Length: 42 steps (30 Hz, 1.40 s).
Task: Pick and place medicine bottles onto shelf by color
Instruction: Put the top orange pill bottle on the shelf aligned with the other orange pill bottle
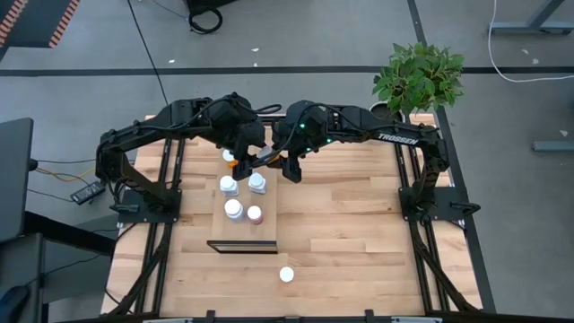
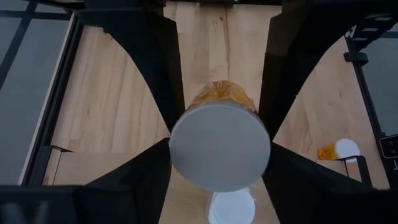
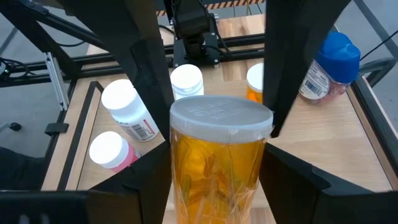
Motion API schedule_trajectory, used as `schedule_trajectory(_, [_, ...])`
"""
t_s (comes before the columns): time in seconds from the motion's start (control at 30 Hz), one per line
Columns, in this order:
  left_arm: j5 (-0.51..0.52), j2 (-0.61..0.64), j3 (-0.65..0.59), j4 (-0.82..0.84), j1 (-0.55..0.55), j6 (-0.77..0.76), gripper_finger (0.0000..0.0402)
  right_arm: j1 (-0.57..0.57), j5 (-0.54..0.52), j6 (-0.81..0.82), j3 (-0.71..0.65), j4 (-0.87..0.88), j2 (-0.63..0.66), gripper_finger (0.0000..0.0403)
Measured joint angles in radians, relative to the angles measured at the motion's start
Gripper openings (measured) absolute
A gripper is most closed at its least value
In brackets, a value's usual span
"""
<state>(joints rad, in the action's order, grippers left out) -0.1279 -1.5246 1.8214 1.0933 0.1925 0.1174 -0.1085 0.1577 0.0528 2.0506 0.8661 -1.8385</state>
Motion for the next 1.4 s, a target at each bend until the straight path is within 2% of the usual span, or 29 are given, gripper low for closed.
schedule_trajectory(0.33, [0.003, 0.000, 0.000, 0.003, 0.007, 0.010, 0.0336, -0.002, 0.003, -0.008, 0.000, 0.001, 0.000, 0.0227])
schedule_trajectory(0.57, [0.016, 0.009, -0.001, 0.077, 0.048, 0.015, 0.0375, -0.038, -0.072, -0.017, 0.001, 0.011, 0.000, 0.0227])
schedule_trajectory(0.73, [0.051, 0.049, -0.001, 0.118, 0.094, 0.026, 0.0377, -0.068, -0.071, -0.008, 0.001, 0.021, 0.000, 0.0227])
schedule_trajectory(0.93, [0.081, 0.130, 0.000, 0.092, 0.167, 0.025, 0.0376, -0.089, -0.057, -0.015, 0.001, 0.003, 0.000, 0.0227])
schedule_trajectory(1.1, [0.090, 0.192, 0.000, 0.068, 0.236, 0.017, 0.0371, -0.082, -0.040, -0.054, 0.001, -0.160, 0.000, 0.0227])
schedule_trajectory(1.23, [0.090, 0.235, 0.000, 0.069, 0.285, -0.005, 0.0364, -0.083, -0.037, -0.019, -0.002, -0.258, 0.000, 0.0227])
schedule_trajectory(1.4, [0.090, 0.272, 0.000, 0.057, 0.323, -0.024, 0.0356, -0.094, -0.002, 0.078, -0.093, -0.352, 0.000, 0.0227])
